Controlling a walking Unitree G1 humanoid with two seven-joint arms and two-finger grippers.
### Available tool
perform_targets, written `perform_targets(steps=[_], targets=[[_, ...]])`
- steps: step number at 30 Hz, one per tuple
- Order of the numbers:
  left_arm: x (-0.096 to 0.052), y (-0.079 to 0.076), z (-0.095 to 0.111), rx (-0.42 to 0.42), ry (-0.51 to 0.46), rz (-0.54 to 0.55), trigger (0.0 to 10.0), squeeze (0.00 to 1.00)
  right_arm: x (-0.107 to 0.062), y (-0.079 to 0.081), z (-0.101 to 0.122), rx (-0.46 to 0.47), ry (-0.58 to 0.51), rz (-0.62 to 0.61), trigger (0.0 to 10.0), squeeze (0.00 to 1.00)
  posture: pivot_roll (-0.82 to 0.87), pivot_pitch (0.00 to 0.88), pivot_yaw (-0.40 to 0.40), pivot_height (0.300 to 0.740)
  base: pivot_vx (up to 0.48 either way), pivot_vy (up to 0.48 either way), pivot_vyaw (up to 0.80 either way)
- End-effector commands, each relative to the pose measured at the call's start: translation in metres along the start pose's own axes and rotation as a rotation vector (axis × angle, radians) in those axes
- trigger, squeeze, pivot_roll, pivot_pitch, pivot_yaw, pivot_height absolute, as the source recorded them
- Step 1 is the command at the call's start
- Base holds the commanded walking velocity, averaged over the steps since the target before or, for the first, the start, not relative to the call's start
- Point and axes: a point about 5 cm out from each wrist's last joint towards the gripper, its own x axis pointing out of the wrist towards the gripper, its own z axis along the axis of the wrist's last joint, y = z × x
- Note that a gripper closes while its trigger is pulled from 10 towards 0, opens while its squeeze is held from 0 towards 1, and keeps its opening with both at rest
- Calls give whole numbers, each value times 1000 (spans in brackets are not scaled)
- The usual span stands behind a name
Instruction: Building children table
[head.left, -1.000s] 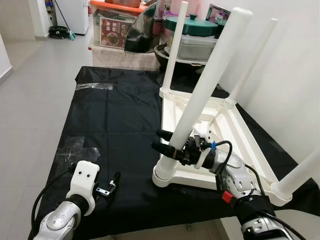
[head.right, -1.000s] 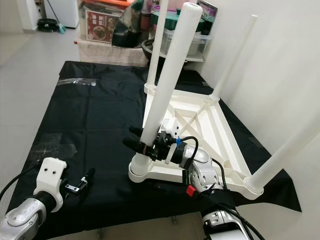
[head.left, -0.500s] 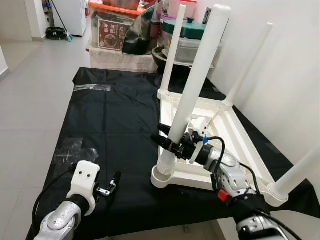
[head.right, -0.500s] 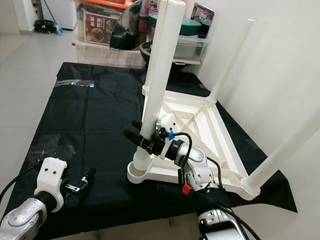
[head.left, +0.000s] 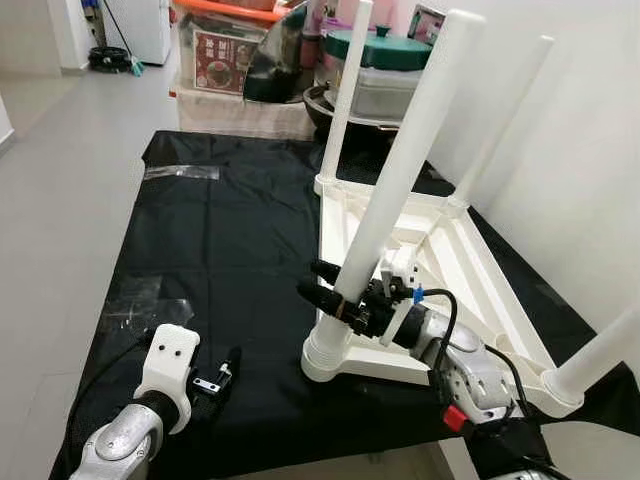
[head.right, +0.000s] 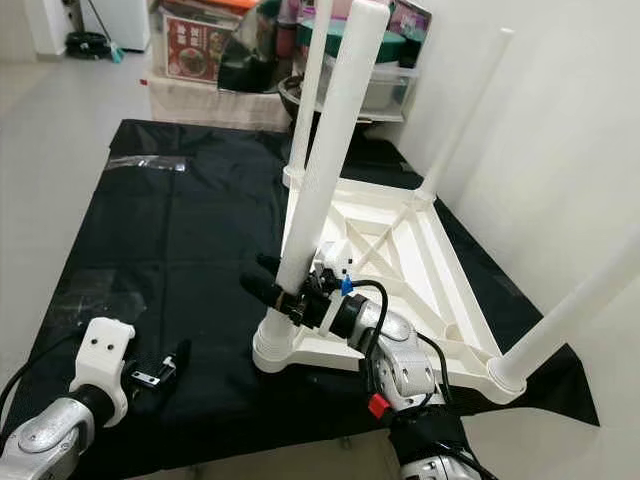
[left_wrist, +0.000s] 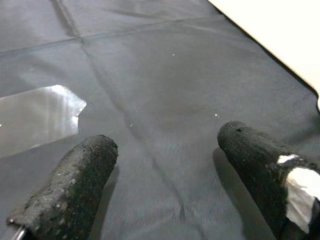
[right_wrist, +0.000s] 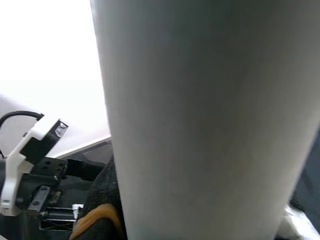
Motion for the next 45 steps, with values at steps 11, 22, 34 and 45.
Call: perform_targets(steps=[11, 22, 34, 45], targets=[[2, 0, -2, 9, 4, -3, 10000, 0, -4, 2, -24, 54, 106, -64, 0, 0, 105, 0, -158, 740, 0, 0, 0], [3, -2, -2, 10, 3, -8, 10000, 0, 0, 0, -31, -11, 184, -211, 0, 0, 97, 0, -154, 740, 0, 0, 0], [3, 0, -3, 11, 5, -5, 10000, 0, -4, -4, -36, 6, 146, -528, 0, 0, 87, 0, -150, 740, 0, 0, 0], [3, 0, -3, 11, 5, -5, 10000, 0, -7, -8, -35, -36, 159, -740, 0, 0, 87, 0, -150, 740, 0, 0, 0]])
